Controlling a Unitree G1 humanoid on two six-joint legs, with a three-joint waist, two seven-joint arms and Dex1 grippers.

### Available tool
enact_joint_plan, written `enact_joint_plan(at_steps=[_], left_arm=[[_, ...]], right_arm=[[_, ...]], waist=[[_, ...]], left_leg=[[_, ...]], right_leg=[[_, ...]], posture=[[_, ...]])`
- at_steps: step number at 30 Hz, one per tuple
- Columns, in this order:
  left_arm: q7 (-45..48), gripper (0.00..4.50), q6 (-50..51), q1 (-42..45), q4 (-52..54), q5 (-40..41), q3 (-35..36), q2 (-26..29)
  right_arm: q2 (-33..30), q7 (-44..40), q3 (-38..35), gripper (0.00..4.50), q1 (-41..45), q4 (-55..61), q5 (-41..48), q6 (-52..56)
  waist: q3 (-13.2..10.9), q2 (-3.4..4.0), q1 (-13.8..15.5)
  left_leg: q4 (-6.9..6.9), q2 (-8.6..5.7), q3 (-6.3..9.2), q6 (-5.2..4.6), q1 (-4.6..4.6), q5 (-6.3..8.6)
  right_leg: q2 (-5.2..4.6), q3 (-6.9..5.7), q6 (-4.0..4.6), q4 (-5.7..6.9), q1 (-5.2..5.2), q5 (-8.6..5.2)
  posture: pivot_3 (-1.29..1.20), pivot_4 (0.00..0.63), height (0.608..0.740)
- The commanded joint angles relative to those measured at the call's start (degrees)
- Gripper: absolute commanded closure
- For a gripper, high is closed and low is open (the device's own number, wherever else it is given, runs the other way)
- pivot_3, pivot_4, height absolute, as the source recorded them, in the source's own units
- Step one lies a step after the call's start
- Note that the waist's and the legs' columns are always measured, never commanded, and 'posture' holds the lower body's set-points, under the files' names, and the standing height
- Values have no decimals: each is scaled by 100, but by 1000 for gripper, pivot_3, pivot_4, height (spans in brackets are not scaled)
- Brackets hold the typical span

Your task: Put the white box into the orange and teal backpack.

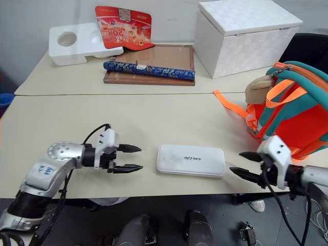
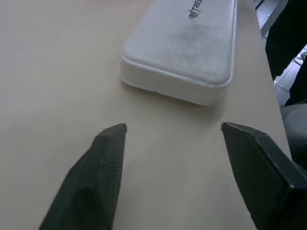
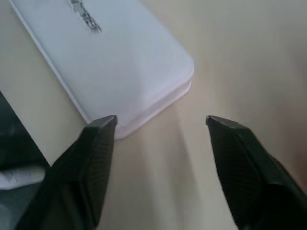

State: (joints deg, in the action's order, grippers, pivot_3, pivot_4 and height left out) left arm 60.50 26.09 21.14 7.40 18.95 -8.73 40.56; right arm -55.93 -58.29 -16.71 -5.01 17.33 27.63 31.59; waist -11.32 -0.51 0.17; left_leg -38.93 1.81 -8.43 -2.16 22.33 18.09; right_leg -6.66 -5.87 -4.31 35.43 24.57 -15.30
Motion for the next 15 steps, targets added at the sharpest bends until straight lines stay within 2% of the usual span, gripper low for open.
enact_joint_plan(at_steps=[1, 6, 7, 15], left_arm=[[26, 2471, -213, 237, -178, -220, -169, -100], [179, 4083, -249, 495, -395, -378, -440, -298], [194, 4443, -189, 529, -387, -371, -479, -338], [176, 4476, -46, 583, -315, -363, -617, -610]], right_arm=[[-155, -182, 431, 2742, 413, -426, -395, -351], [-61, -325, 1054, 4488, 1099, -874, -761, -547], [-24, -307, 1135, 4500, 1201, -917, -800, -543], [346, -152, 1518, 4500, 1889, -1255, -971, -523]], waist=[[0, 0, -3], [0, 0, -24], [0, 0, -21], [0, 0, -21]], left_leg=[[0, 1, 0, 0, 0, 0], [-10, -2, -5, -4, -1, -2], [-10, -1, -5, -4, -1, -2], [-12, 0, -3, -2, 0, -5]], right_leg=[[1, -2, 0, -1, 0, 0], [1, -16, -4, 7, -1, 2], [1, -16, -4, 8, -1, 2], [1, -15, -3, 11, -1, 2]], posture=[[0, 150, 740], [0, 150, 740], [0, 150, 740], [0, 150, 740]])
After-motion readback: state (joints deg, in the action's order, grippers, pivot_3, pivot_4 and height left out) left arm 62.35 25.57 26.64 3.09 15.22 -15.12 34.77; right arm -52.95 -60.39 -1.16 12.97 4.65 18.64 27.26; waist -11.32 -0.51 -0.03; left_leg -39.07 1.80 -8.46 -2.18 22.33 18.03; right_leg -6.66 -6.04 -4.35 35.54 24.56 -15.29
